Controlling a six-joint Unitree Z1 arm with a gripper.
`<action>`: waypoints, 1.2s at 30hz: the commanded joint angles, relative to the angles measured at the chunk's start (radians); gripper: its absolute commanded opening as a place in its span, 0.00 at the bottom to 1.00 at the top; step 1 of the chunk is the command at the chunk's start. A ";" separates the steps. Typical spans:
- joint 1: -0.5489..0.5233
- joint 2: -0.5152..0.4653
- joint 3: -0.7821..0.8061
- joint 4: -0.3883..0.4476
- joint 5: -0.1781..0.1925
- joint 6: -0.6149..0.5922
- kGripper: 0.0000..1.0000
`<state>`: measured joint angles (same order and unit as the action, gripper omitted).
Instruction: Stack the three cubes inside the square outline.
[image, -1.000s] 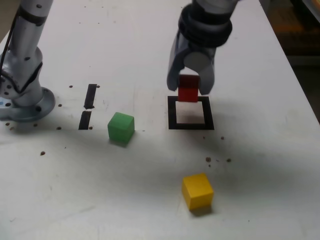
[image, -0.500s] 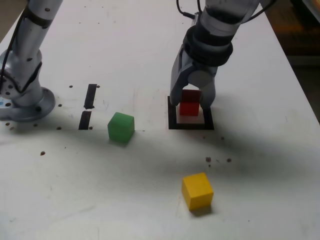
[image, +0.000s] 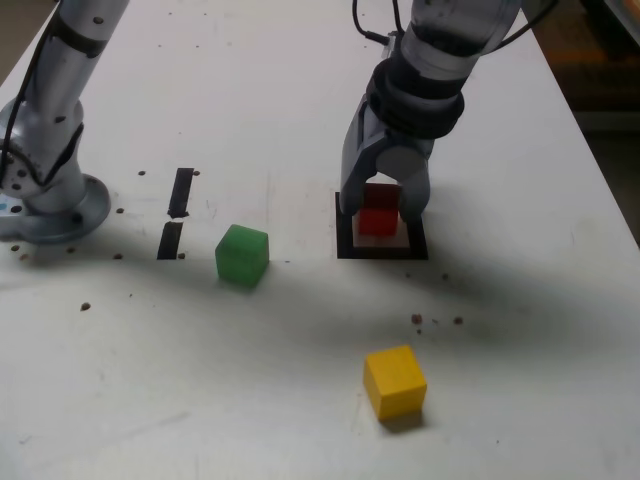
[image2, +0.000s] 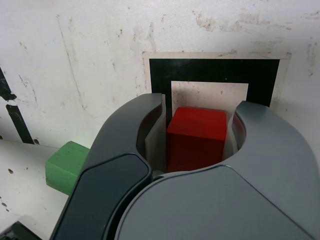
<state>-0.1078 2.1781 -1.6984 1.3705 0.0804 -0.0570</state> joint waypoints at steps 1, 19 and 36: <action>0.003 0.009 0.002 -0.003 -0.005 -0.001 0.65; -0.106 -0.216 -0.097 0.138 -0.015 -0.128 0.96; -0.432 0.017 -0.277 0.145 -0.202 -0.722 0.96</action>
<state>-0.5402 2.1958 -1.9694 1.5147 -0.1151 -0.7421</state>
